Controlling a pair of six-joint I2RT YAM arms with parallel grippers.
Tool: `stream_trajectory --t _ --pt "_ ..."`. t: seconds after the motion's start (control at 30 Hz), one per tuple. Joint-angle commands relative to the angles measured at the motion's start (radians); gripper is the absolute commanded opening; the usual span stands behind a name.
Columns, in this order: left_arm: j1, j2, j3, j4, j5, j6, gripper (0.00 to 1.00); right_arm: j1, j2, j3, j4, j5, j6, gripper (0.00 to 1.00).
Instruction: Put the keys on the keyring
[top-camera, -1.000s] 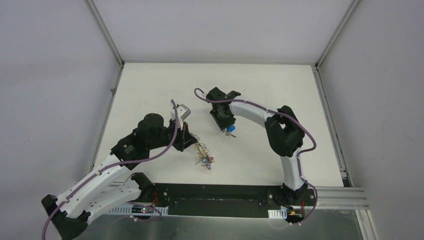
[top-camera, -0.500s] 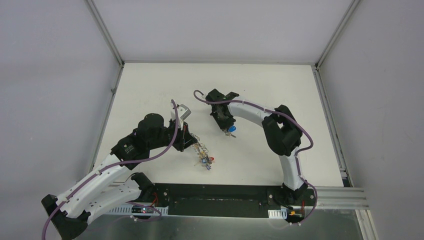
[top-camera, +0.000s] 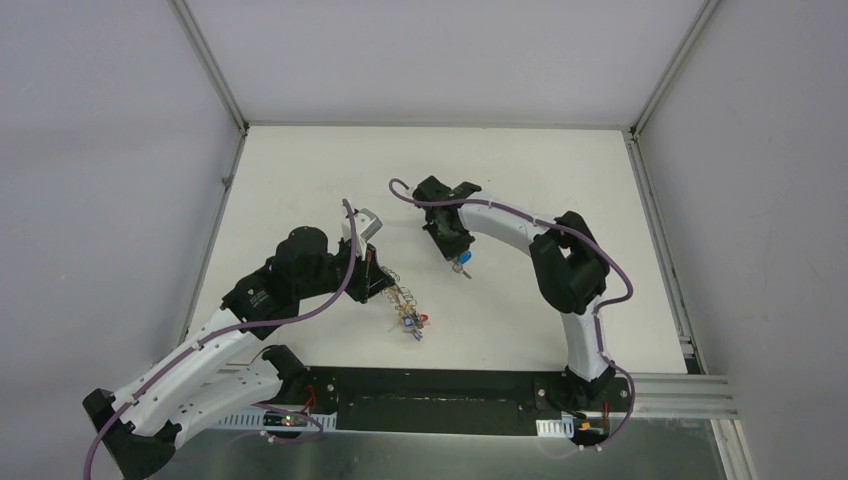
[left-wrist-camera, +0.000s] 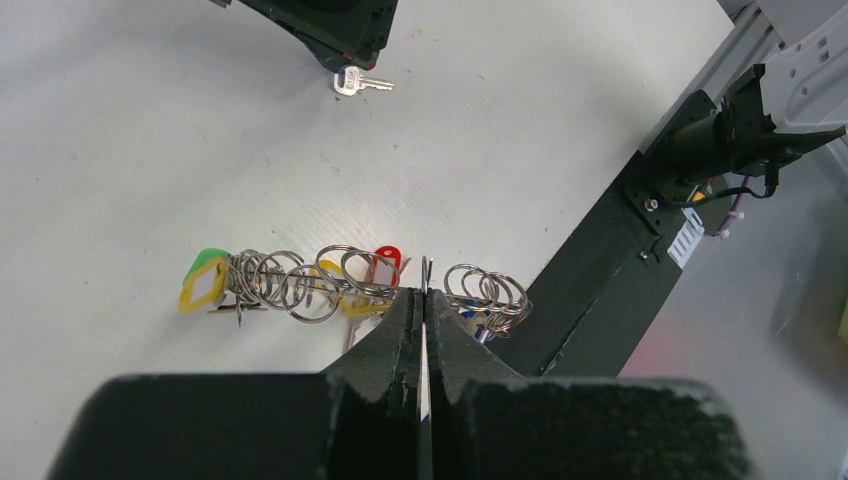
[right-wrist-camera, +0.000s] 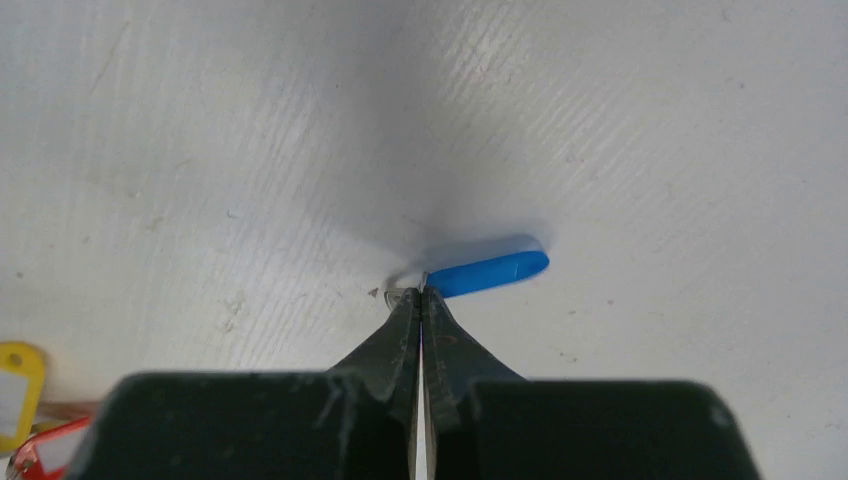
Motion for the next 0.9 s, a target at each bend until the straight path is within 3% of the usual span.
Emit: stream_trajectory --t 0.0,0.2,0.37,0.7,0.87 --pt "-0.012 0.000 0.028 0.056 0.004 0.031 0.00 -0.021 -0.163 0.008 -0.037 -0.031 -0.002 0.00" --pt "-0.011 0.038 0.058 0.056 0.033 0.075 0.00 -0.120 -0.381 -0.111 0.015 -0.253 0.033 0.00" --pt "-0.012 0.096 0.091 0.076 0.083 0.123 0.00 -0.183 -0.555 -0.227 0.054 -0.340 0.068 0.00" --pt "-0.012 0.182 0.089 0.232 0.207 0.214 0.00 -0.232 -0.842 -0.459 0.161 -0.347 0.062 0.00" --pt "-0.013 0.228 0.074 0.307 0.263 0.232 0.00 -0.251 -0.933 -0.484 0.133 -0.400 0.064 0.00"
